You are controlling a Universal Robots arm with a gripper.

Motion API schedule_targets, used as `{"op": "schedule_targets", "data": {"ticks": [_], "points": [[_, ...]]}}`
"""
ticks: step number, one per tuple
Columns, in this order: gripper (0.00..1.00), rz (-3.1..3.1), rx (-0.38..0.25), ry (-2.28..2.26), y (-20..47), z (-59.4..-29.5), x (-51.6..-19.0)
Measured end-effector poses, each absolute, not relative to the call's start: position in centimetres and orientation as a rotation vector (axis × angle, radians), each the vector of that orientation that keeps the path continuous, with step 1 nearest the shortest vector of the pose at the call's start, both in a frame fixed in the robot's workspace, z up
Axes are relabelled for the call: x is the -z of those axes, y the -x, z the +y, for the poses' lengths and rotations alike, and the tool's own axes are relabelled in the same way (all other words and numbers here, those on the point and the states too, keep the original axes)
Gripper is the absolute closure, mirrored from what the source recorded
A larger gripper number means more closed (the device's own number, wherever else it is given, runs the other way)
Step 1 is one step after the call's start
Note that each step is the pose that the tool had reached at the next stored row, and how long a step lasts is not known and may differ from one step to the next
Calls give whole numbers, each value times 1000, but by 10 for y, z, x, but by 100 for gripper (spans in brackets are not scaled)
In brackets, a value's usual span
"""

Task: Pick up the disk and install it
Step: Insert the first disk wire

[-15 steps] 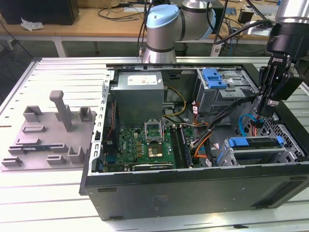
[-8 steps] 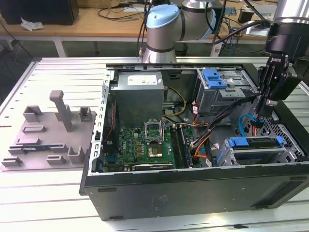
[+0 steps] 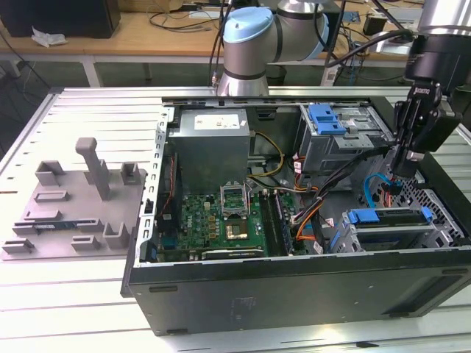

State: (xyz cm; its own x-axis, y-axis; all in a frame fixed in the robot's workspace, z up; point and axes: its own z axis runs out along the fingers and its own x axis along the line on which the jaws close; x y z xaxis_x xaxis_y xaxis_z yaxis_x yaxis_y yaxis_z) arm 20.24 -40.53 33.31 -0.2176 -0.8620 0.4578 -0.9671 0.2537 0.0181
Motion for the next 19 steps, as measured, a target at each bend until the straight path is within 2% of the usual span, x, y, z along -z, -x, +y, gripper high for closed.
{"op": "schedule_targets", "data": {"ticks": [8,9,11,19], "points": [[73,-2156,-387,-1669,-203,-405,-332],[79,-2156,-387,-1669,-203,-405,-331],[83,-2156,-388,-1668,-203,-405,-331],[83,-2156,-388,-1667,-201,-408,-331]]}}
